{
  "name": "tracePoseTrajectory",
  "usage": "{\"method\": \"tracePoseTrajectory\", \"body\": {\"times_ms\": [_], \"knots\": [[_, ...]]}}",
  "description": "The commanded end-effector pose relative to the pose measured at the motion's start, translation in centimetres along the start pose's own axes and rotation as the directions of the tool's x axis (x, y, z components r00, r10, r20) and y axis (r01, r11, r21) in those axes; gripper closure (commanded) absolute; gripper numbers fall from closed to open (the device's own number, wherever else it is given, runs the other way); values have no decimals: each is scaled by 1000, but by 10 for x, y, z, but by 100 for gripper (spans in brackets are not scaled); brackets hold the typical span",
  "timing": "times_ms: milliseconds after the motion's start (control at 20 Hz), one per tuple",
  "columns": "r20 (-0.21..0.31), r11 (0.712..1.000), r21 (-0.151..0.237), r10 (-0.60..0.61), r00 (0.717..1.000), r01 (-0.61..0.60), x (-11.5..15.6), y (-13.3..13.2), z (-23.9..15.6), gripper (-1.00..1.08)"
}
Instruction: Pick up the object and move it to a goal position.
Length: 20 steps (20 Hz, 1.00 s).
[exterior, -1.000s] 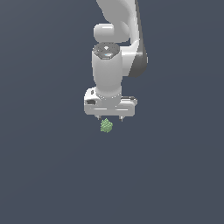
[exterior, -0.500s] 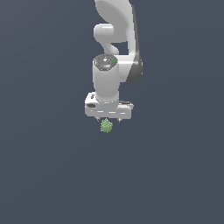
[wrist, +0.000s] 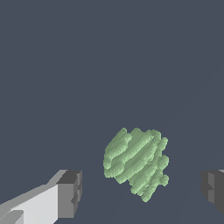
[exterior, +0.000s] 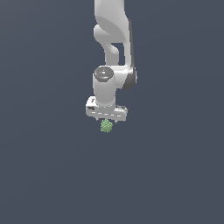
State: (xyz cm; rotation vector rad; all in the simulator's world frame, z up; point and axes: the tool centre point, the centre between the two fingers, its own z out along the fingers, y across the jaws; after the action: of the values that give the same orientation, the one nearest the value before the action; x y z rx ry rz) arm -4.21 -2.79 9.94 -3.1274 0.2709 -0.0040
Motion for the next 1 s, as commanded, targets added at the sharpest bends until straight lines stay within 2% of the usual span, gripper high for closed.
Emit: {"method": "tracePoseTrajectory", "body": {"times_ms": [0,400,950], "knots": [[1,1000,-2,8,1000,-8,-5,2,6,-92],[3,1000,-2,9,1000,-9,-6,3,13,-92],[2,1000,-3,11,1000,-11,-7,4,57,-92]]}}
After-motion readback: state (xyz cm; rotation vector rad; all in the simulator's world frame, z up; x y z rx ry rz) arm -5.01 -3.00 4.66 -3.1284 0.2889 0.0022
